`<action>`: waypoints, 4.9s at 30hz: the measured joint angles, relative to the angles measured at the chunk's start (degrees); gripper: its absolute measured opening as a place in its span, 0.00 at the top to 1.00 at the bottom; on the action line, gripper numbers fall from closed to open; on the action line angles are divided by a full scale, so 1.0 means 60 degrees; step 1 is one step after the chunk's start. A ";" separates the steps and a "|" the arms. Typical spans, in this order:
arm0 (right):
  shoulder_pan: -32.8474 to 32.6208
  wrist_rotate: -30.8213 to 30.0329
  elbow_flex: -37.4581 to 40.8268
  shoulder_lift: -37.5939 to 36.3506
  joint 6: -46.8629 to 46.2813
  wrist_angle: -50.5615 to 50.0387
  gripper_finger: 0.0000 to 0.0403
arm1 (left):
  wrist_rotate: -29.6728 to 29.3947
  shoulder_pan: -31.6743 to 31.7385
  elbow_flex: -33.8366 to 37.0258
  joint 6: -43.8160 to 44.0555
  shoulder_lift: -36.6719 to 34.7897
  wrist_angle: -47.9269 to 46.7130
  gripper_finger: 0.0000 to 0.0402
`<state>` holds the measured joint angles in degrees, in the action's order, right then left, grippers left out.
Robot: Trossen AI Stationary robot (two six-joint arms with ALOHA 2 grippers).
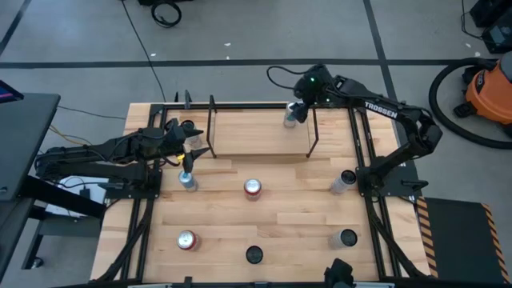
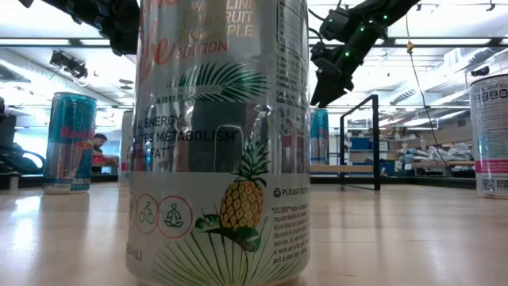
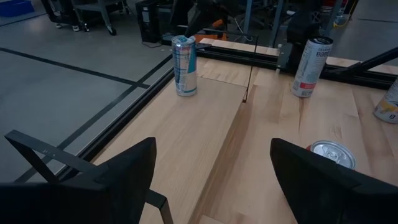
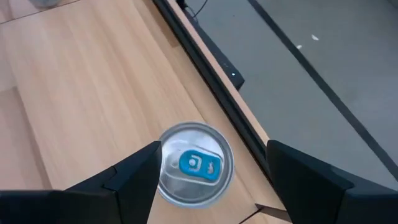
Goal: Place canned beverage on shelf
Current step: Put the right blue soda can on the shelf
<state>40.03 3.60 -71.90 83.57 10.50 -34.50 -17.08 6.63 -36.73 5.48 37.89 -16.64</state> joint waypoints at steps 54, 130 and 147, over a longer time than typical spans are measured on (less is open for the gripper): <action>-0.0296 -0.0089 0.0000 0.0252 -0.0801 -0.0328 0.26 | 0.0003 -0.0004 0.0000 -0.0008 0.0000 -0.0004 0.21; -0.1643 -0.3389 0.0004 0.0572 -0.4769 -0.1061 0.31 | 0.0000 -0.0015 -0.0004 0.0235 -0.0002 -0.0350 0.21; -0.1643 -0.3169 0.0004 0.0572 -0.4227 -0.1039 0.21 | 0.0000 -0.0015 -0.0004 0.0233 0.0000 -0.0369 0.21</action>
<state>30.17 -15.41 -71.88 87.00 -14.86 -40.73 -17.08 6.54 -36.75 6.87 37.89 -18.86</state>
